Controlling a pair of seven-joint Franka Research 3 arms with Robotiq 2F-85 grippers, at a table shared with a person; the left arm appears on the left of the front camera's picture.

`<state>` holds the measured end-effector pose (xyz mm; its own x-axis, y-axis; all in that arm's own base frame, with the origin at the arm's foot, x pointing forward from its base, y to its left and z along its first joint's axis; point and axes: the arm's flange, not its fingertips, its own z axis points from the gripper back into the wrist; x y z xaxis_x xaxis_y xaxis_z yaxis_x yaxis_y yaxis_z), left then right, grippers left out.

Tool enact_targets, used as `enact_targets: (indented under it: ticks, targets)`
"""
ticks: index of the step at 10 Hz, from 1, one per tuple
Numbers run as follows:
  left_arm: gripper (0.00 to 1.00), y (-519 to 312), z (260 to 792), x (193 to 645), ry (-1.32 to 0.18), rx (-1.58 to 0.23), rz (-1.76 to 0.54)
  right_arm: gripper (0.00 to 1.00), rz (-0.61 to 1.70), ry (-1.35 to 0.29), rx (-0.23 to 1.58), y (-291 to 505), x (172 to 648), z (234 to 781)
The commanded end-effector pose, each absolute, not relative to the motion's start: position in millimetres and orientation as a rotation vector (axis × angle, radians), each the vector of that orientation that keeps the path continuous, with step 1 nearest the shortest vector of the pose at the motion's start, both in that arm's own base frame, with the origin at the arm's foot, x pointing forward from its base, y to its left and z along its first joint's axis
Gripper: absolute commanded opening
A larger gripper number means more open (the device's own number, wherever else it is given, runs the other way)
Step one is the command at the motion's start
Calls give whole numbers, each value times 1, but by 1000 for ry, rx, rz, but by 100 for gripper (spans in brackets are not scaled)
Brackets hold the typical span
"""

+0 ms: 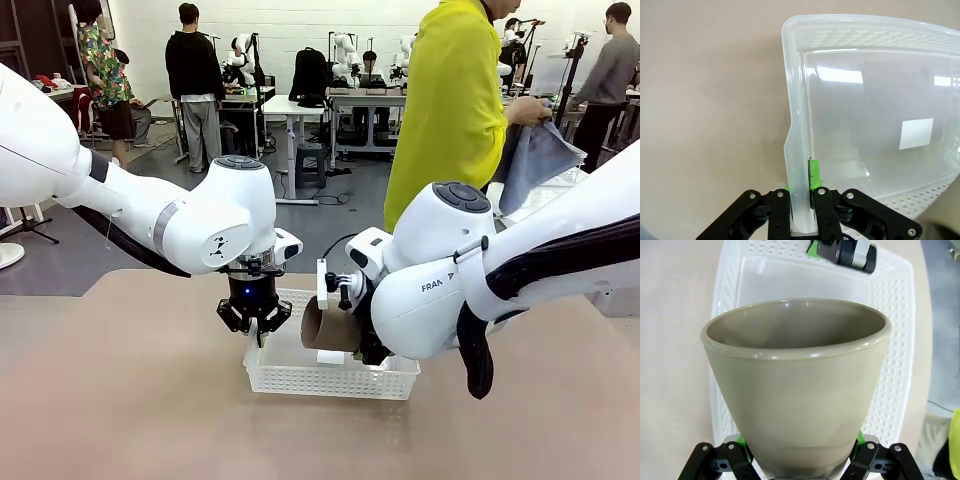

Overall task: Clean and organize the cups into the basket.
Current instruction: Pick up the Organizing basket and move it to the center of the table, then pick up the Reusable plastic cup from the right side of the table and place it inside the Organizing basket.

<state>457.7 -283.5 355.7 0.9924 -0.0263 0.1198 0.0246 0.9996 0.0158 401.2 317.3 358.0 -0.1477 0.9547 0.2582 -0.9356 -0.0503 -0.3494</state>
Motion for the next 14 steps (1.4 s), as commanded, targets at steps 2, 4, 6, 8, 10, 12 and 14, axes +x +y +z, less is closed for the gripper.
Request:
enact_targets:
  ticks: [2, 4, 6, 8, 10, 12, 14]
  targets:
    - [0, -285, 356, 457, -119, 17, -27, 81, 1612, -493, -30, 307, 424, 347]
    - [0, -285, 356, 457, -119, 17, -27, 81, 1596, -478, -23, 303, 431, 344]
    - [0, -285, 356, 457, -119, 17, -27, 81, 1593, -427, 4, 303, 437, 341]
    - [0, -285, 356, 457, -119, 17, -27, 81, 1582, -394, 47, 304, 443, 335]
    - [0, -285, 356, 457, -119, 17, -27, 81, 1527, -334, 86, 304, 446, 331]
    - [0, -285, 356, 457, -119, 17, -27, 81, 1518, -300, 104, 304, 448, 329]
    - [0, -285, 356, 457, -119, 17, -27, 99, 1517, -262, 116, 304, 446, 329]
